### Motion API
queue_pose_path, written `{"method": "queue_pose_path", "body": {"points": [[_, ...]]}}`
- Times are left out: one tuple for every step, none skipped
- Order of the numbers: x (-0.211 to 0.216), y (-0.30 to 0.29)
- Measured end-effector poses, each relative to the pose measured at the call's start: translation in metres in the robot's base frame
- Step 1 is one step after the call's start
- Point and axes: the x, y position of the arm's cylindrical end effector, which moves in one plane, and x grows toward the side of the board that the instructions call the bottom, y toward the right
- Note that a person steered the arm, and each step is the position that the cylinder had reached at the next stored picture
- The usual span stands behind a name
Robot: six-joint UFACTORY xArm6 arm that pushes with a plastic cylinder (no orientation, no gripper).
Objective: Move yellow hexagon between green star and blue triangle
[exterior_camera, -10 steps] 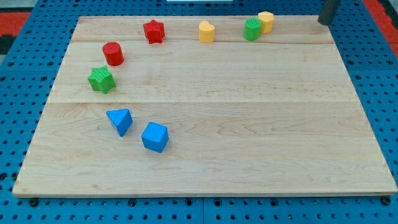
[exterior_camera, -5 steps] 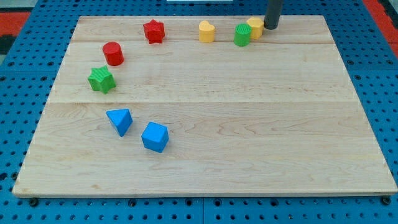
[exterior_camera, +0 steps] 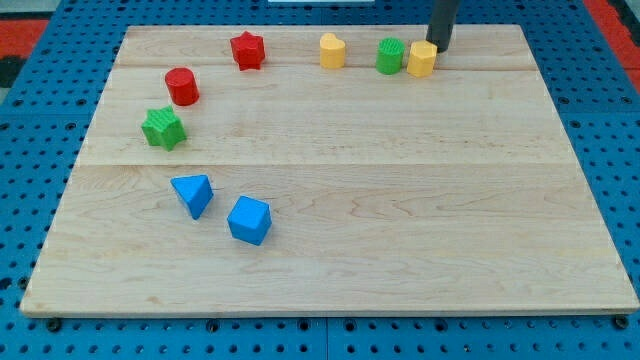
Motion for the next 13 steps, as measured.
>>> {"method": "queue_pose_path", "body": {"points": [[0.016,0.002],[0.02,-0.011],[0.01,0.013],[0.005,0.015],[0.041,-0.043],[0.081,-0.08],[0.086,-0.084],[0.067,-0.091],[0.118,-0.149],[0.154,-0.206],[0.154,-0.197],[0.139,-0.196],[0.125,-0.196]]}}
